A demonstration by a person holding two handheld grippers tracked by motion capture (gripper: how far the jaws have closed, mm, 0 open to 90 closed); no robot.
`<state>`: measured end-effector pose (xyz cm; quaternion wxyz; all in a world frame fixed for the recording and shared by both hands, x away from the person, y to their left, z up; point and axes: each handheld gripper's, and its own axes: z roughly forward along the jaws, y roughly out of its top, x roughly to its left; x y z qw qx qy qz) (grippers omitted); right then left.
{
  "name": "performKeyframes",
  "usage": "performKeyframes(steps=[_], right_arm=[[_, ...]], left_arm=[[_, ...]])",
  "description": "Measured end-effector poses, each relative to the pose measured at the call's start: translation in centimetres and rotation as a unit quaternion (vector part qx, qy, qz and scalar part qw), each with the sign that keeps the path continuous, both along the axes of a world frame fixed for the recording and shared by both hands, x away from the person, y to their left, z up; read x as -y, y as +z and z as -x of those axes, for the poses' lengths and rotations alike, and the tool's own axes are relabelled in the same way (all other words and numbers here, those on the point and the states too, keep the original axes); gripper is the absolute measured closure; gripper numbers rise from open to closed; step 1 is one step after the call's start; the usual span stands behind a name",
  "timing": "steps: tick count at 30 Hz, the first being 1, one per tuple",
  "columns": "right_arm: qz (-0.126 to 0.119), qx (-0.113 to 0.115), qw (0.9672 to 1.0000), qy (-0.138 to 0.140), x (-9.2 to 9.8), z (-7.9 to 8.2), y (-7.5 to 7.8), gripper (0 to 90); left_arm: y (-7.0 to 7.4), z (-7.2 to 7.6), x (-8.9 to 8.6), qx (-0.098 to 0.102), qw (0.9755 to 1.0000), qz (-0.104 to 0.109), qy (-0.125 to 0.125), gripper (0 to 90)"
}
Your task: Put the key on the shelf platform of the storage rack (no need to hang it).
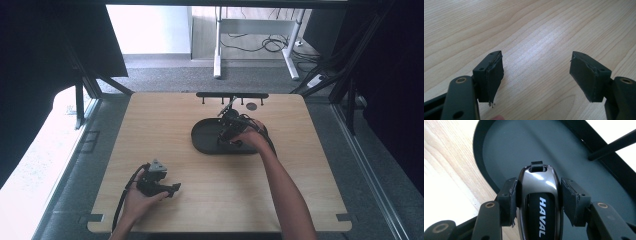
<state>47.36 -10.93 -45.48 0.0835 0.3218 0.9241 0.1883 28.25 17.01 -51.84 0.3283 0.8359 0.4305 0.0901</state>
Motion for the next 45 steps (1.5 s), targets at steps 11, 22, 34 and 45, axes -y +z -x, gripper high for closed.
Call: performKeyframes(steps=[11, 22, 34, 45], right_arm=[[-0.003, 0.004, 1.0, -0.003, 0.4, -0.2, -0.8, 50.0], [0.02, 0.008, 0.9998, -0.002, 1.2, -0.7, -2.0, 50.0], [0.041, 0.006, 0.9991, -0.011, 1.8, -1.1, -3.5, 49.8], [0.016, 0.0, 0.999, -0.041, 2.6, -1.4, -4.7, 44.8]], left_arm=[[-0.1, 0.1, 0.3, 0.0, 1.0, -0.007, -0.003, 27.5], [-0.2, 0.1, 0.5, -0.004, 1.0, -0.007, -0.005, 27.4], [-0.1, 0.1, 0.4, -0.005, 0.9999, -0.007, -0.007, 27.4], [-0.1, 0.1, 0.3, -0.01, 0.9999, 0.001, -0.006, 27.4]])
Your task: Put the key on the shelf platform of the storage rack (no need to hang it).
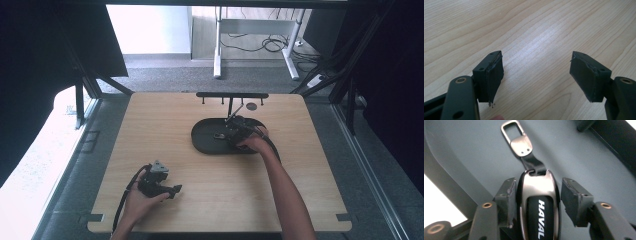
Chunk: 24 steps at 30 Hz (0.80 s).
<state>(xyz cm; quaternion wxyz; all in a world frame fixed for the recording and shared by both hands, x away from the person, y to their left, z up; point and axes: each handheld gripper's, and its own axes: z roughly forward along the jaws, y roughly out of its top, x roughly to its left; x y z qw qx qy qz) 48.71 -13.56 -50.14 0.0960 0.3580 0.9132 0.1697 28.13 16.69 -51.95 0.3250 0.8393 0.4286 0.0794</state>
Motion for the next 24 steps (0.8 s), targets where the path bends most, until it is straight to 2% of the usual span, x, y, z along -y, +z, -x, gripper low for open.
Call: performKeyframes(steps=[6, 8, 14, 16, 24], right_arm=[[-0.006, 0.029, 0.9995, 0.008, -0.2, 0.5, 0.4, 38.8], [-0.003, 0.031, 0.9995, 0.01, -0.4, 0.9, 0.7, 37.6], [-0.017, 0.057, 0.998, 0.022, -0.5, 2.2, 2.2, 37.0], [-0.019, 0.068, 0.9969, 0.034, -0.4, 2.7, 2.6, 36.7], [-0.042, 0.091, 0.9931, 0.061, -0.2, 6.7, 3.9, 35.8]], left_arm=[[0.1, -0.1, -0.6, 0.0, 1.0, 0.002, 0.01, 27.3], [0.2, -0.2, -0.8, 0.001, 0.9999, 0.006, 0.013, 27.3], [0.4, -0.3, -1.5, 0.003, 0.9997, 0.007, 0.025, 27.2], [0.4, -0.2, -1.7, 0.004, 0.9996, 0.007, 0.027, 27.3], [0.7, 0.3, -1.9, 0.011, 0.9991, 0.017, 0.037, 27.3]])
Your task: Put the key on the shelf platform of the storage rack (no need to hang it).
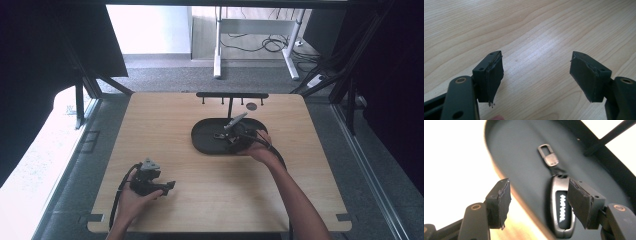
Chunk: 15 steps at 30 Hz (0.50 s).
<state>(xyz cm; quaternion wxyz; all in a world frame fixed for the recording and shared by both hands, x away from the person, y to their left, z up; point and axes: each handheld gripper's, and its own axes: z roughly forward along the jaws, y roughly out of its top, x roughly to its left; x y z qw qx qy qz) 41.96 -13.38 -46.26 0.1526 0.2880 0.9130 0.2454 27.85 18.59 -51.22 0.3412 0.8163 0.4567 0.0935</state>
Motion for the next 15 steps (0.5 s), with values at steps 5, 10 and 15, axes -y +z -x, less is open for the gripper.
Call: performKeyframes(steps=[5, 10, 15], right_arm=[[-0.011, 0.005, 0.9999, 0.01, 0.9, 2.2, 0.1, 36.7], [-0.042, 0.004, 0.999, 0.01, 2.1, 4.2, 0.1, 37.6], [-0.074, -0.001, 0.9972, 0.015, 3.3, 6.3, -0.4, 37.7]], left_arm=[[0.2, 0.4, 0.2, 0.005, 1.0, 0.002, -0.004, 27.3], [0.3, 0.7, 0.1, 0.007, 1.0, 0.001, -0.001, 27.3], [0.3, 1.0, 0.3, 0.006, 1.0, -0.001, -0.002, 27.3]])
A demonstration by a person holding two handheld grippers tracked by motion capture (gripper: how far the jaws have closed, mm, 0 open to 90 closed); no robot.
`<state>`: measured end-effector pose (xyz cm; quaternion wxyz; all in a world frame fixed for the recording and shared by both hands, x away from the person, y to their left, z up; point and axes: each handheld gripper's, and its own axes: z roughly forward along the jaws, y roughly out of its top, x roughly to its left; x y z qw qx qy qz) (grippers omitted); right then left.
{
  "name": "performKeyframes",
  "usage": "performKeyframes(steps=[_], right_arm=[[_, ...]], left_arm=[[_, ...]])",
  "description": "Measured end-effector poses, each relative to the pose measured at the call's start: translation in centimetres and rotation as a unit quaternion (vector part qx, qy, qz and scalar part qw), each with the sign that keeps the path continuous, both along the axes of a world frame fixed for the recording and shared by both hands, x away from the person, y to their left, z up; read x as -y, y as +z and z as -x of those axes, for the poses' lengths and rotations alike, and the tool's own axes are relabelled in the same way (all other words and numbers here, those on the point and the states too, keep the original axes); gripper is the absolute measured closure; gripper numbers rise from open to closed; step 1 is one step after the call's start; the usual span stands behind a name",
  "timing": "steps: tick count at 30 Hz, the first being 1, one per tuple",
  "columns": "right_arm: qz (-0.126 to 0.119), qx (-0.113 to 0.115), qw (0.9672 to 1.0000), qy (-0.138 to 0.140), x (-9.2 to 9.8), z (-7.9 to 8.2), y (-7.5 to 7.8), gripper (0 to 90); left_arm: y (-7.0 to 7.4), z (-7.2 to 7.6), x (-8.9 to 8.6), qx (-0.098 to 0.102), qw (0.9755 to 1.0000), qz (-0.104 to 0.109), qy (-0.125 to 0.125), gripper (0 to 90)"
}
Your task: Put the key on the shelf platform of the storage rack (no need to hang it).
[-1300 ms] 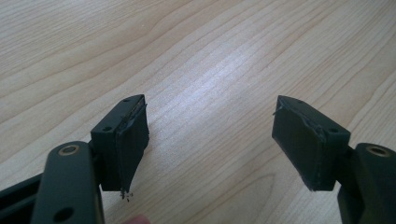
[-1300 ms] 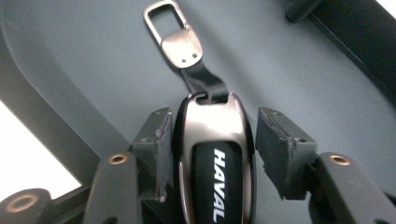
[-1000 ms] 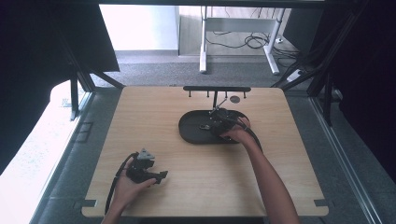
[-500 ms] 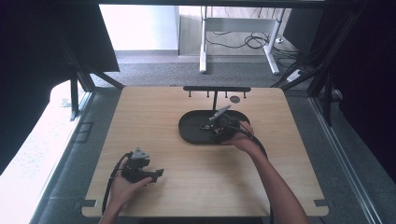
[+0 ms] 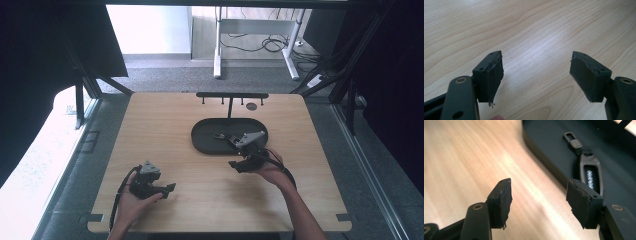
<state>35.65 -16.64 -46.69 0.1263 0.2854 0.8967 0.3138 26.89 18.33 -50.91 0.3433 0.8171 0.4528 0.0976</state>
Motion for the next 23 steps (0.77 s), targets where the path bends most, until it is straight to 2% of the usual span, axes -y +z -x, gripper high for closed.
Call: performKeyframes(steps=[4, 11, 12, 15, 17, 23], right_arm=[[-0.024, -0.005, 0.9997, -0.002, 1.0, 1.8, -0.6, 37.7], [-0.054, 0.005, 0.9985, -0.001, 3.2, 4.6, -1.3, 38.2], [-0.056, 0.005, 0.9984, -0.003, 3.5, 4.9, -1.5, 38.8], [-0.037, 0.003, 0.9993, -0.004, 4.0, 5.3, -1.7, 38.9], [-0.049, 0.002, 0.9988, -0.008, 4.3, 5.5, -1.7, 39.4], [-0.044, 0.006, 0.999, -0.007, 4.3, 5.9, -2.0, 38.6]], left_arm=[[0.1, 0.0, 0.2, 0.0, 1.0, 0.0, -0.002, 27.3], [0.0, -0.3, 0.2, -0.001, 1.0, -0.003, -0.006, 27.3], [0.0, -0.4, 0.2, -0.003, 1.0, -0.002, -0.005, 27.3], [0.0, -0.4, 0.1, -0.002, 1.0, -0.003, -0.007, 27.2], [0.2, -0.5, 0.1, 0.001, 1.0, -0.003, -0.008, 27.2], [0.8, -0.3, -0.2, 0.006, 0.9999, -0.005, -0.01, 26.9]])
